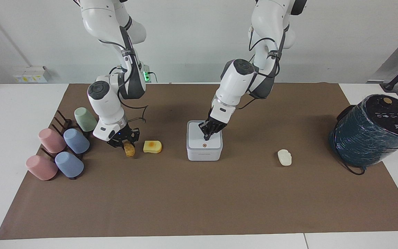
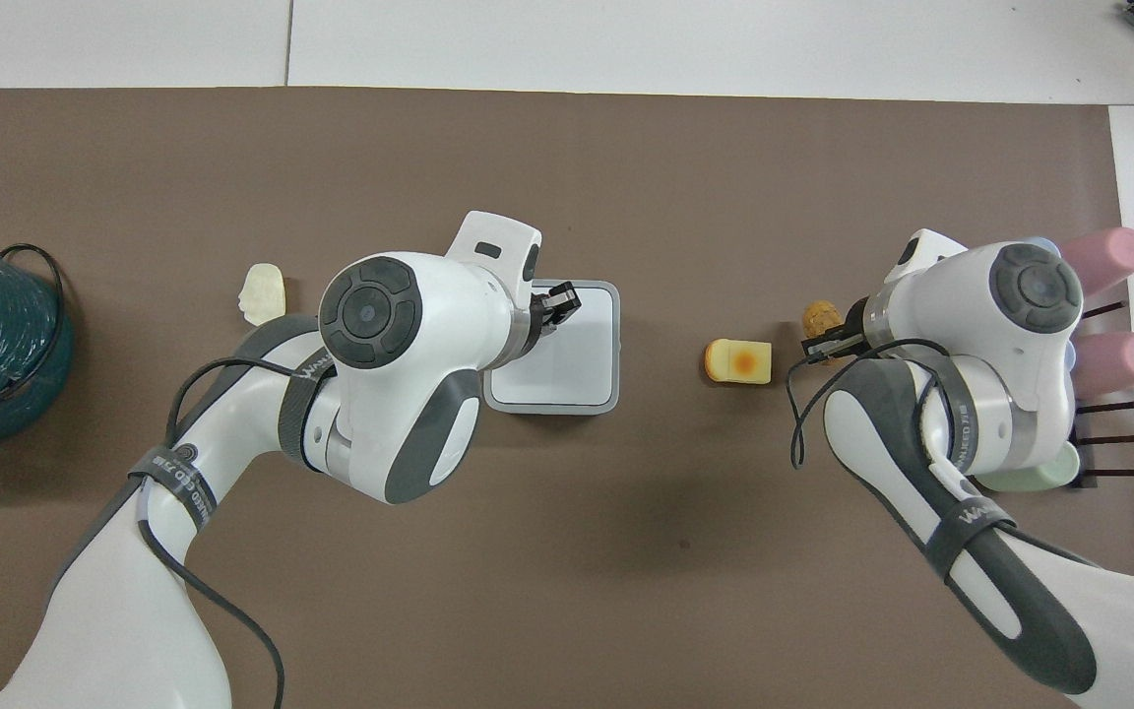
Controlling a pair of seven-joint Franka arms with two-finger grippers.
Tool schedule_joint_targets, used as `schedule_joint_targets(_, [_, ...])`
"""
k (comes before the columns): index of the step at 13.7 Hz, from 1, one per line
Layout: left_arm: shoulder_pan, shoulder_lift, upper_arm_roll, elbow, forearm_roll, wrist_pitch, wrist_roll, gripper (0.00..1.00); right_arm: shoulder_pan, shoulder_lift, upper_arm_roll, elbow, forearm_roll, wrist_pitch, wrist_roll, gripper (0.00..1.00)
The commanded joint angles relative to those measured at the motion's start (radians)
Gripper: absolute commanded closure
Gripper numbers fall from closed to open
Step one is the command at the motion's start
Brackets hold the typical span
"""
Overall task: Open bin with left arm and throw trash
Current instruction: 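Lift the lid off with the left gripper while the right gripper lifts the kiwi, then drop the kiwi in the bin with the right gripper while the left gripper reaches bread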
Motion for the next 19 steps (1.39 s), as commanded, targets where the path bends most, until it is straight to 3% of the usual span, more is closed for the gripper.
schedule_joint_targets(1, [-0.001, 0.004, 0.022, 0.126, -0.008, -0.194, 0.008, 0.31, -0.010, -0.035, 0.002, 0.096, 0.012, -0.128, 0.062, 1.00])
schedule_joint_targets(2, [0.025, 0.003, 0.022, 0.205, -0.003, -0.311, 0.010, 0.00, -0.009, -0.048, 0.002, 0.129, 0.012, -0.160, 0.096, 1.00])
schedule_joint_targets(5, [0.114, -0.002, 0.022, 0.391, 0.009, -0.610, 0.017, 0.00, 0.002, -0.083, 0.034, 0.187, 0.024, -0.220, 0.201, 1.00])
schedule_joint_targets(6, [0.131, -0.002, 0.023, 0.440, 0.026, -0.681, 0.031, 0.00, 0.002, -0.083, 0.059, 0.202, 0.085, -0.226, 0.252, 1.00])
schedule_joint_targets(9, [0.200, -0.032, 0.023, 0.440, 0.085, -0.760, 0.111, 0.00, 0.005, -0.063, 0.147, 0.221, 0.165, -0.161, 0.395, 1.00])
schedule_joint_targets(12, [0.322, -0.087, 0.026, 0.310, 0.122, -0.711, 0.386, 0.00, 0.071, -0.010, 0.192, 0.297, 0.168, -0.127, 0.553, 1.00])
schedule_joint_targets(15, [0.428, -0.170, 0.029, 0.051, 0.151, -0.454, 0.626, 0.00, 0.140, 0.037, 0.192, 0.330, 0.182, -0.084, 0.568, 1.00])
schedule_joint_targets(19, [0.476, -0.151, 0.029, -0.093, 0.184, -0.184, 0.798, 0.00, 0.200, 0.112, 0.192, 0.330, 0.175, 0.022, 0.544, 1.00])
